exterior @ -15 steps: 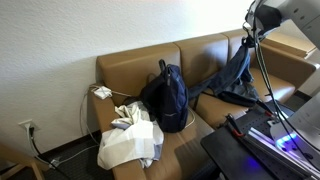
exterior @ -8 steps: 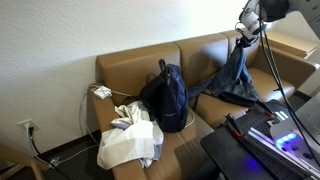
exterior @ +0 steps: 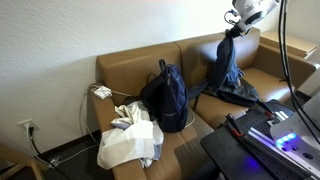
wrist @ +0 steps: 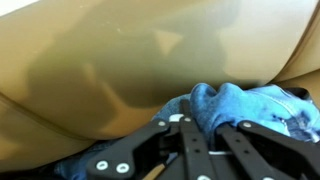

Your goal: Arrange the cloth and the bags on the table

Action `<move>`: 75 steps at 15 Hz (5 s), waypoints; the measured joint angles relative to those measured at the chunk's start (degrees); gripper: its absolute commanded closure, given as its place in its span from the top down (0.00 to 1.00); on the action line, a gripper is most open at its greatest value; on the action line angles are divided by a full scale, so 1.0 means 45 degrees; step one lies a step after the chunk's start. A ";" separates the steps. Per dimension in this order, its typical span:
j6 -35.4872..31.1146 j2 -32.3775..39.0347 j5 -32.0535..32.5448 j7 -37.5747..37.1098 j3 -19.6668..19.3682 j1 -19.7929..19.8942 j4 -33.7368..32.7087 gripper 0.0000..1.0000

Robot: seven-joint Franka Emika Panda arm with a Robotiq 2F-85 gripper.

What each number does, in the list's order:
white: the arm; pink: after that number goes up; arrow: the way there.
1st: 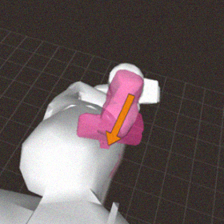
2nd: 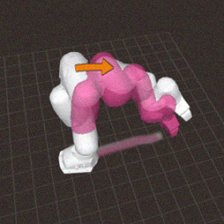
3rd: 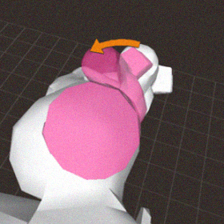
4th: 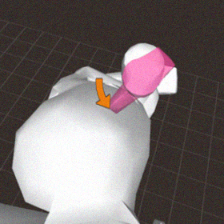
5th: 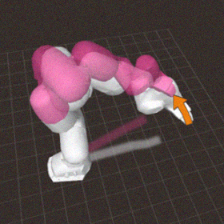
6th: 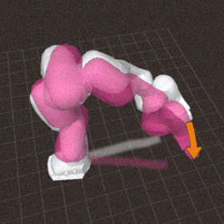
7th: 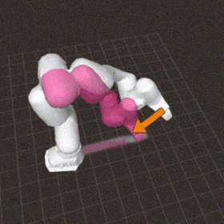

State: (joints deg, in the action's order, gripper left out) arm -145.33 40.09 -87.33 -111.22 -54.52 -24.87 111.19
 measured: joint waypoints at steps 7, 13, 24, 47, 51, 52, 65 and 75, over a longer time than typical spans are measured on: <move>-0.0373 -0.2352 0.1309 0.0850 0.0325 -0.0521 0.1690 0.02; 0.1132 -0.5291 0.4701 -0.2505 0.1150 -0.0300 0.1682 0.02; 0.5298 -0.7321 0.4330 -0.7708 0.7395 0.5031 0.0785 0.02; -0.0008 0.0702 1.0728 -0.8537 0.7262 0.4781 0.0065 0.54; -0.0008 0.0538 1.2136 -0.8431 0.5988 0.4484 0.0025 0.82; -0.0008 0.0364 1.2823 -0.8437 0.5999 0.4746 0.0028 0.88; -0.1897 0.2702 1.0249 -0.8455 0.2385 0.4849 -0.0695 1.00; 0.3379 0.7101 0.7093 -0.8411 0.0318 0.5139 -0.2848 1.00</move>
State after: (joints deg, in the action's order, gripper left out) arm -130.12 72.05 -55.41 -149.07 -53.09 -1.75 98.38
